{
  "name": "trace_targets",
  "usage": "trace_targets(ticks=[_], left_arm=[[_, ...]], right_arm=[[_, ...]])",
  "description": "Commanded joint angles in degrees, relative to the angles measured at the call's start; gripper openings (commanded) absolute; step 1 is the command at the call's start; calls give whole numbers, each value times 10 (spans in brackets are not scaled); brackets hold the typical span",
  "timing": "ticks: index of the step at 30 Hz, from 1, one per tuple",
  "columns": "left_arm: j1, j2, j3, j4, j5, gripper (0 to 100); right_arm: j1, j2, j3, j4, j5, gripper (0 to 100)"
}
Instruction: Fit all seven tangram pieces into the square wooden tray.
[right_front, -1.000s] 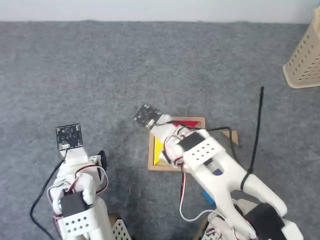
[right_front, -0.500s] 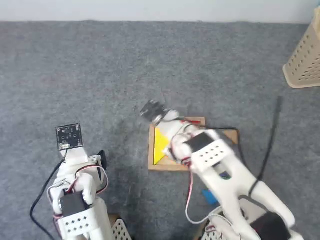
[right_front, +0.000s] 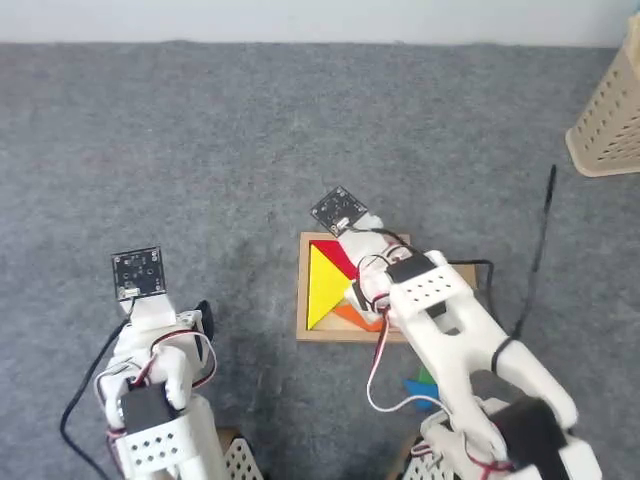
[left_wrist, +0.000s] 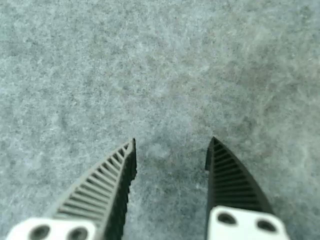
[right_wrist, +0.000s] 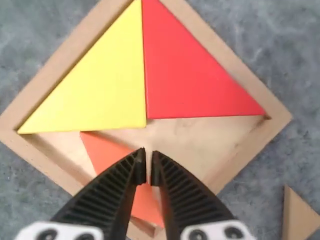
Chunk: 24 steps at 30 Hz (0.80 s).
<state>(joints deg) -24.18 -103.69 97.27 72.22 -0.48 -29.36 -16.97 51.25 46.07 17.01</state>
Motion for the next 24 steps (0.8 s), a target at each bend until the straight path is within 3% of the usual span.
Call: trace_targets(ticks=[1, 11, 24], left_arm=[[2, -8, -7, 3, -3, 216], [2, -8, -7, 3, -3, 216], [2, -8, -7, 3, -3, 216]], right_arm=[[-2, 14, -5, -17, 34, 6], [-84, 36, -5, -18, 34, 6], [-66, -95, 18, 29, 32, 6]])
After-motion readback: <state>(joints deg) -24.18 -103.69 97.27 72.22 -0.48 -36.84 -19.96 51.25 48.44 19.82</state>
